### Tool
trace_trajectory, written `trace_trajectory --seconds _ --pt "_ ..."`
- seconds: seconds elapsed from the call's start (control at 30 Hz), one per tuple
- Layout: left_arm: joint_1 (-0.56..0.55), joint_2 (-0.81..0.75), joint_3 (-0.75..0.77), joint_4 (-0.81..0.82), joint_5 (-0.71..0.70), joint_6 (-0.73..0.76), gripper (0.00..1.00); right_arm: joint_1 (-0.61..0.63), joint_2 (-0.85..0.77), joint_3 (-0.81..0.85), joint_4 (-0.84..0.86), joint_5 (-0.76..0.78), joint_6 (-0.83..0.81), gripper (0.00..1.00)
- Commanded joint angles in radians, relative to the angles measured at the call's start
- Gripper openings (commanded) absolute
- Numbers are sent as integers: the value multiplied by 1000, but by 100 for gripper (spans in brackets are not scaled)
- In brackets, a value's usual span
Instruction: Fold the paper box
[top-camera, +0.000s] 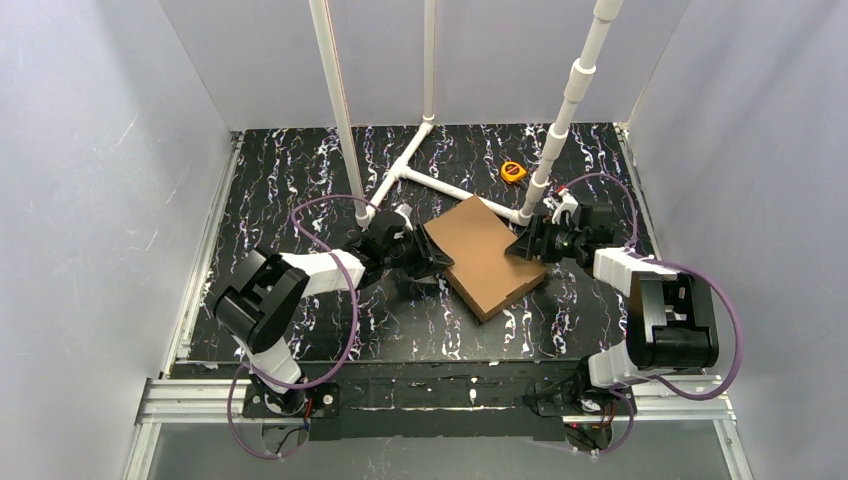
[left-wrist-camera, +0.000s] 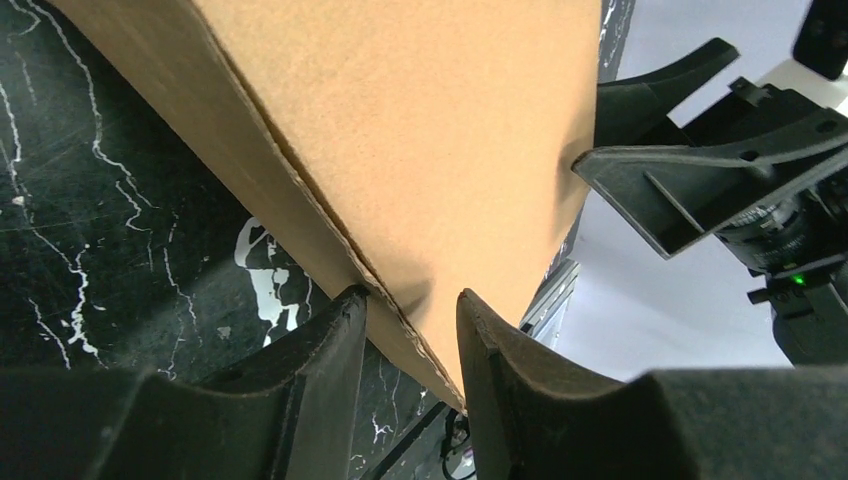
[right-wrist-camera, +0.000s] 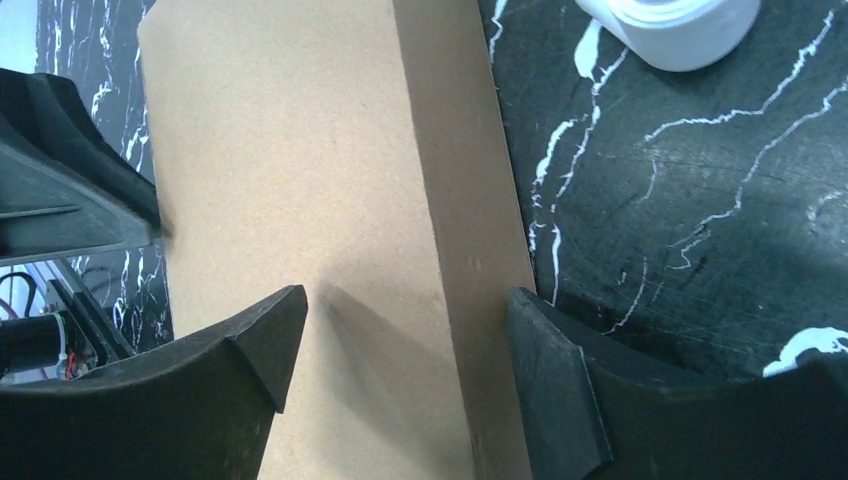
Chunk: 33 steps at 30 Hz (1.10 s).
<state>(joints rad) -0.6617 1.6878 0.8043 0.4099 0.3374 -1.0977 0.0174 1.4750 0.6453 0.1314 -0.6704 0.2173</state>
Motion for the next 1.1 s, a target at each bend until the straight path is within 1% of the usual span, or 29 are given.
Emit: trace_trajectory --seconds 0.0,0.2,0.3,0.4,0.47,0.67,0.83,1.07 --pt "-9 10 -6 10 -35 -13 36 50 -74 36 24 -58 -15 79" --pt "-7 9 -23 10 -36 -20 32 149 -191 41 -23 -31 -103 76" --pt "-6 -6 -27 9 -35 -14 31 189 -236 64 -77 -12 -158 76" --pt "-1 -15 -30 10 -34 -10 30 226 -245 117 -156 11 -212 75" --pt "4 -19 -30 10 -34 -9 30 270 -247 159 -232 37 -281 75" --pt "38 -22 -36 10 -30 -10 30 455 -251 253 -390 159 -429 75" --pt "84 -19 -64 10 -15 -11 30 565 -248 265 -457 221 -524 75" --pt "151 -20 -120 12 -6 0 31 663 -248 246 -552 216 -643 75"
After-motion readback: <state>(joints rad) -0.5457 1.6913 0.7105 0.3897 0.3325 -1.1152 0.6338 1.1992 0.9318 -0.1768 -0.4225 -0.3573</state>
